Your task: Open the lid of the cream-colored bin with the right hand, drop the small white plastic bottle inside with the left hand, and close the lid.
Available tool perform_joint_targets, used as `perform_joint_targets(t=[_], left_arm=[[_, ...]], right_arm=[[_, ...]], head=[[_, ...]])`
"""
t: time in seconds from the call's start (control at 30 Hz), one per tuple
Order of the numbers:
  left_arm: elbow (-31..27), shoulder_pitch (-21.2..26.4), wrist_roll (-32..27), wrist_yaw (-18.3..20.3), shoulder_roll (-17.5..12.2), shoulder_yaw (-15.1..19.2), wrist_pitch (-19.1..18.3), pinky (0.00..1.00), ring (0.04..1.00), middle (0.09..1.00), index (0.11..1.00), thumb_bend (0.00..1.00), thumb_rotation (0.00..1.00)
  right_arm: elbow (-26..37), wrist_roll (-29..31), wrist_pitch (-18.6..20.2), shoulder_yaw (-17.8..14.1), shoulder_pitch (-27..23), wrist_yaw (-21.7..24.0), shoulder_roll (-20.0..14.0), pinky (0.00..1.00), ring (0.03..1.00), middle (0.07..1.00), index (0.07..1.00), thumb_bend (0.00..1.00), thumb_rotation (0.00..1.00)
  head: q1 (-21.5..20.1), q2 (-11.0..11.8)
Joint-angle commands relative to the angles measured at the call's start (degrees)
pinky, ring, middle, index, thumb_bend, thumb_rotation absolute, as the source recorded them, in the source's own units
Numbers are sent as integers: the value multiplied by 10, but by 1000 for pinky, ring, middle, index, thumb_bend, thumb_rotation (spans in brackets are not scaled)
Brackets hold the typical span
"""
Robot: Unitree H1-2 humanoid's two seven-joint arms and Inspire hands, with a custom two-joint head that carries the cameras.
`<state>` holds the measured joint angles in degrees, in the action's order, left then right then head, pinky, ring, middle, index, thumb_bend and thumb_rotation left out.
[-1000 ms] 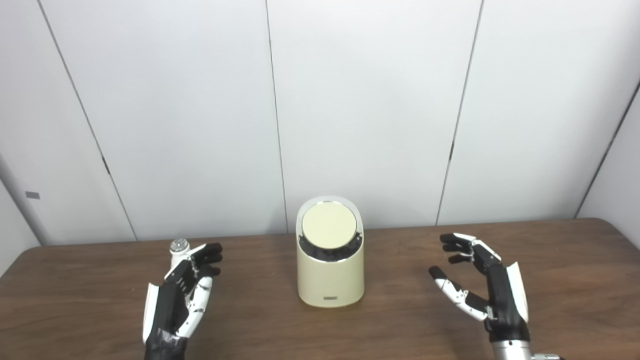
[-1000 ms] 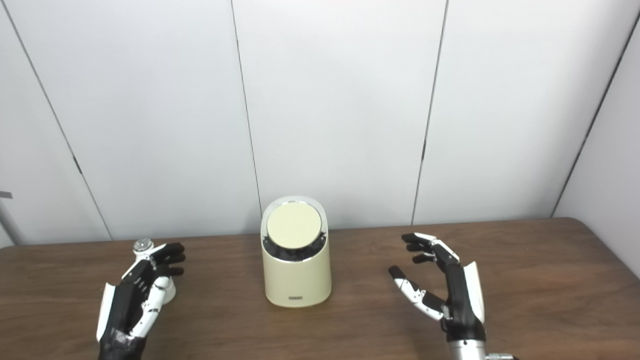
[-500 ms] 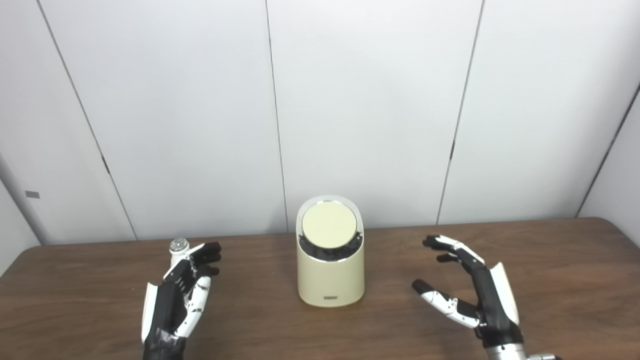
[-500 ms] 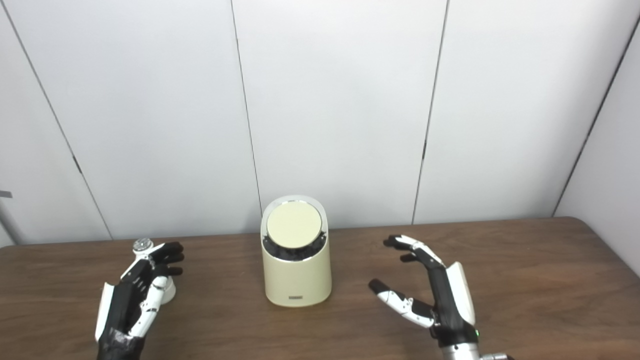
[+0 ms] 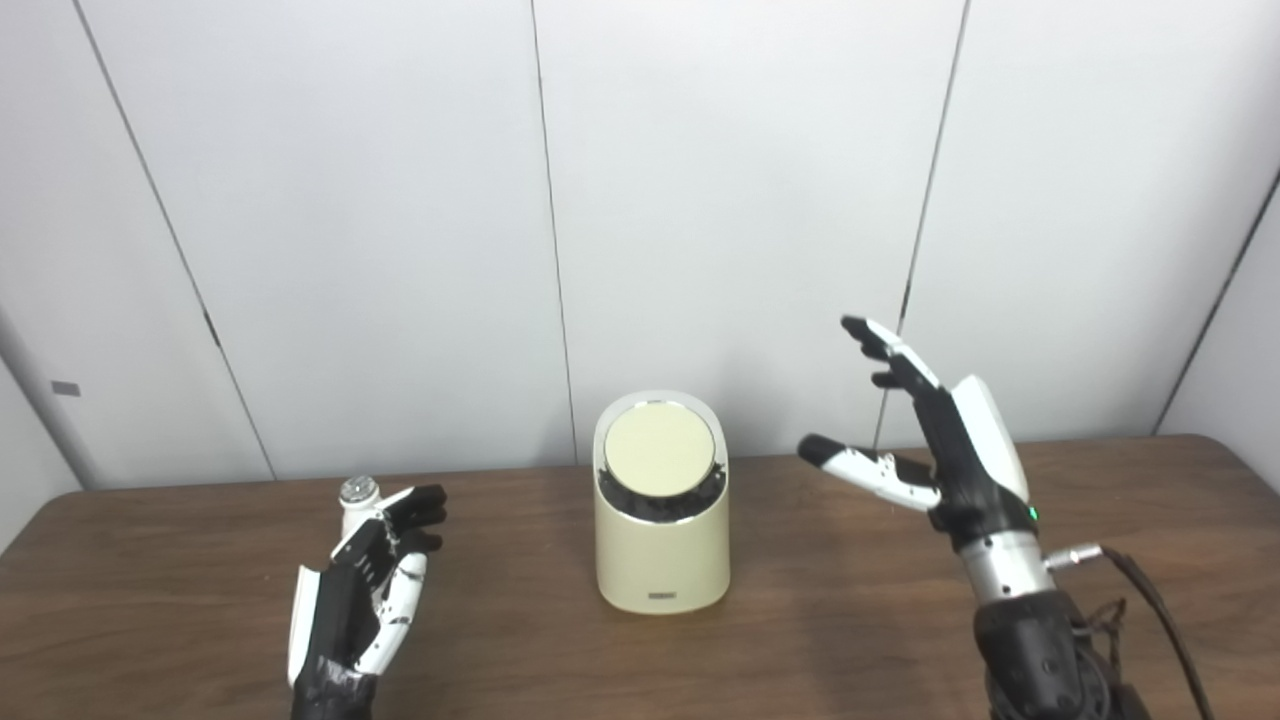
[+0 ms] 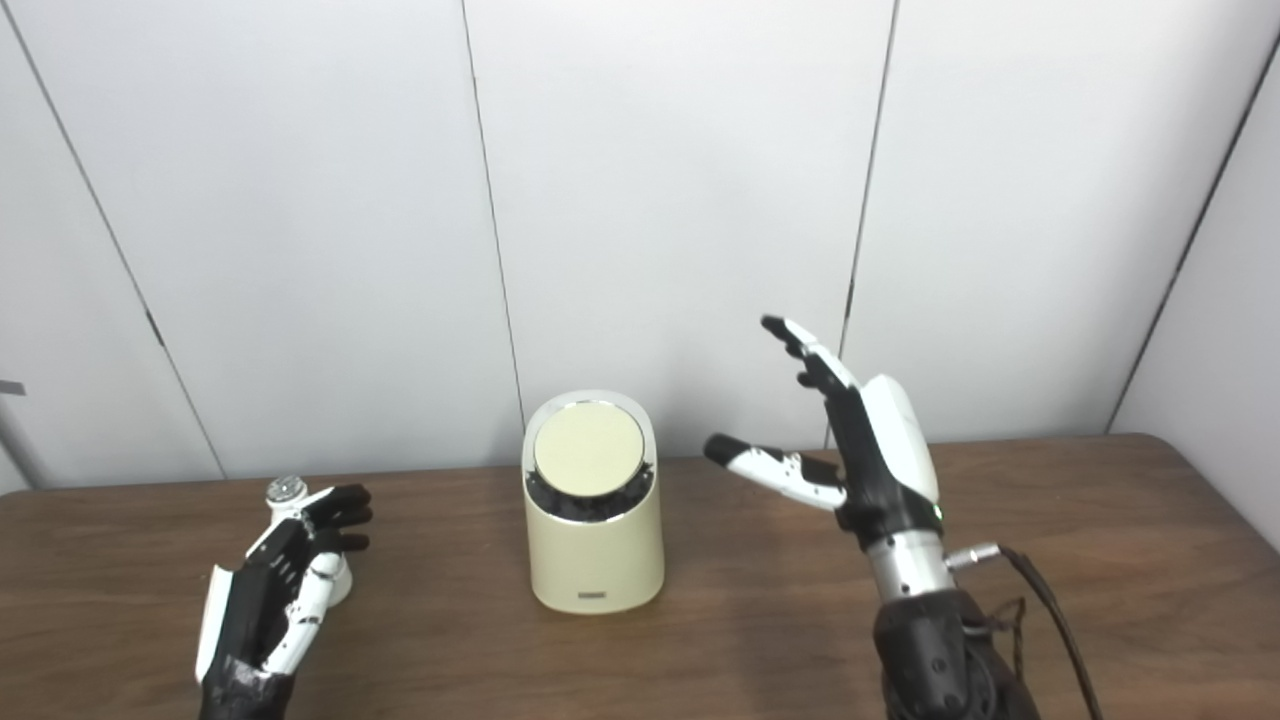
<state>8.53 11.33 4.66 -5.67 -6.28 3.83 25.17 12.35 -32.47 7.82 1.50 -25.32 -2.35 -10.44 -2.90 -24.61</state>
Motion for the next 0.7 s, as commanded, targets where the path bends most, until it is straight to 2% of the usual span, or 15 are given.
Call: perform_joint_targets(t=[0.0,0.23,0.27,0.37,0.43,0.53,0.67], left_arm=[[-11,20,4,-8,-3,-2,17,656,734,756,736,222,579],[-12,19,0,-8,-1,-5,17,656,736,759,736,219,562],[-13,19,-2,-7,-1,-6,17,660,739,760,737,218,556],[-13,20,-3,-7,-1,-7,17,658,740,760,736,221,545],[-13,19,-2,-8,0,-7,17,655,737,757,734,223,540],[-15,19,0,-9,0,-10,17,655,737,757,735,230,538],[-15,18,1,-9,0,-12,17,654,740,760,736,234,544]], right_arm=[[16,-19,11,5,-38,-2,1,715,854,867,841,997,724],[-15,-40,34,27,-92,-2,7,696,840,857,841,1000,703],[-22,-35,39,27,-99,-2,11,627,822,870,850,1000,669],[-39,-26,43,31,-112,0,19,561,812,896,870,1000,634],[-48,-30,41,37,-117,-1,19,574,829,908,875,1000,622],[-59,-47,44,52,-123,0,14,708,885,908,880,1000,625],[-77,-67,53,68,-132,-3,15,785,892,895,883,989,623]], head=[[0,-1],[3,-2],[3,-2],[4,-1],[4,0],[7,0],[6,-1]])
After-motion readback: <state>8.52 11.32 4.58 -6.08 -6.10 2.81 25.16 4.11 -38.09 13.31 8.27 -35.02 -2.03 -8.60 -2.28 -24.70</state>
